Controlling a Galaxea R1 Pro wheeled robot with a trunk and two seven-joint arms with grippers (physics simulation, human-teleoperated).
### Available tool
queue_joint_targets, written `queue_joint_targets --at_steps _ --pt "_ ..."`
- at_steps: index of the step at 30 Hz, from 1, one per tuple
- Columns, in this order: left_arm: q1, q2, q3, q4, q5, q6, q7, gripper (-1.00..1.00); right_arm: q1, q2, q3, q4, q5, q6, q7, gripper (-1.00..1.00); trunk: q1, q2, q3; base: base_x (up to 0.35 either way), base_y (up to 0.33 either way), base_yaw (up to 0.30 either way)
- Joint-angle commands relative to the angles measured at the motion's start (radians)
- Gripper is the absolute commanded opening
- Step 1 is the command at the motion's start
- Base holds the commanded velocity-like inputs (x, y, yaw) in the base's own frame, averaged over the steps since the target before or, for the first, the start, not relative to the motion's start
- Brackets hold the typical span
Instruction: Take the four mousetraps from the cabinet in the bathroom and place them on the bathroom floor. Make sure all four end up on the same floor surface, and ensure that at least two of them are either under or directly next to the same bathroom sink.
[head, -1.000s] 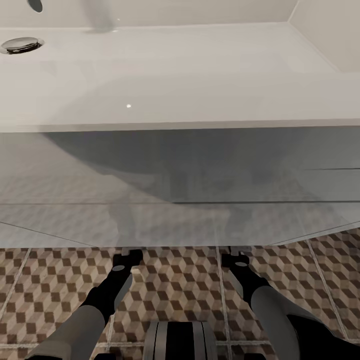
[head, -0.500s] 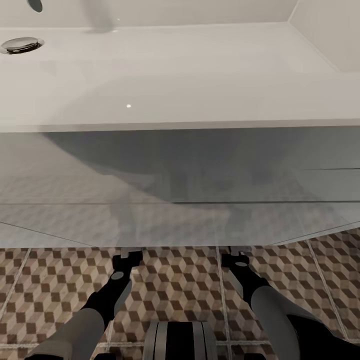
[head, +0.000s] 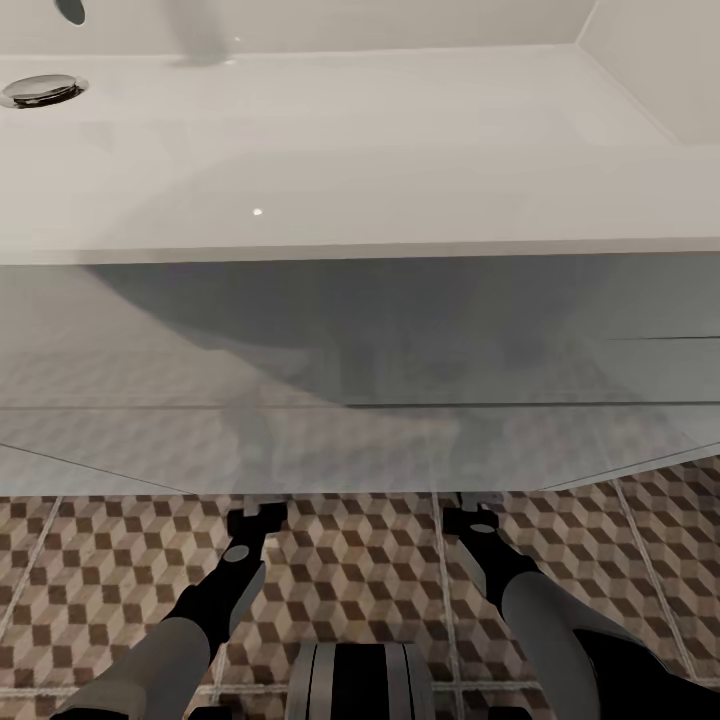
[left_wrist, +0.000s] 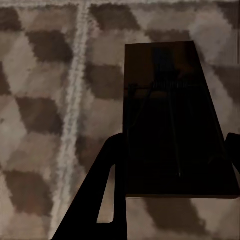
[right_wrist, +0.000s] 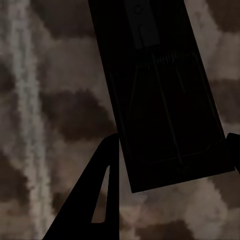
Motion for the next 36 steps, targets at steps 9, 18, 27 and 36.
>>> queue_joint_targets --at_steps 9,18,27,36 --pt "0.000 -0.013 -0.005 0.032 -0.106 -0.083 0.013 -1.00 0.000 0.001 -0.007 0.000 0.010 -0.006 -0.002 -1.00 0.000 0.000 -0.001 0.000 0.000 0.000" --pt "-0.001 -0.020 -0.005 0.061 -0.120 -0.121 0.014 -1.00 0.000 0.002 -0.007 0.000 0.009 -0.007 -0.002 -1.00 0.000 0.000 -0.001 0.000 0.000 0.000" --pt "0.000 -0.032 -0.004 0.063 -0.122 -0.124 0.014 -1.00 0.000 0.001 -0.007 0.000 0.009 -0.007 -0.002 -1.00 0.000 0.000 -0.001 0.000 0.000 0.000" --pt "0.000 -0.047 -0.004 0.064 -0.122 -0.121 0.015 -1.00 0.000 0.001 -0.007 0.000 0.010 -0.007 -0.002 -1.00 0.000 0.000 -0.001 0.000 0.000 0.000"
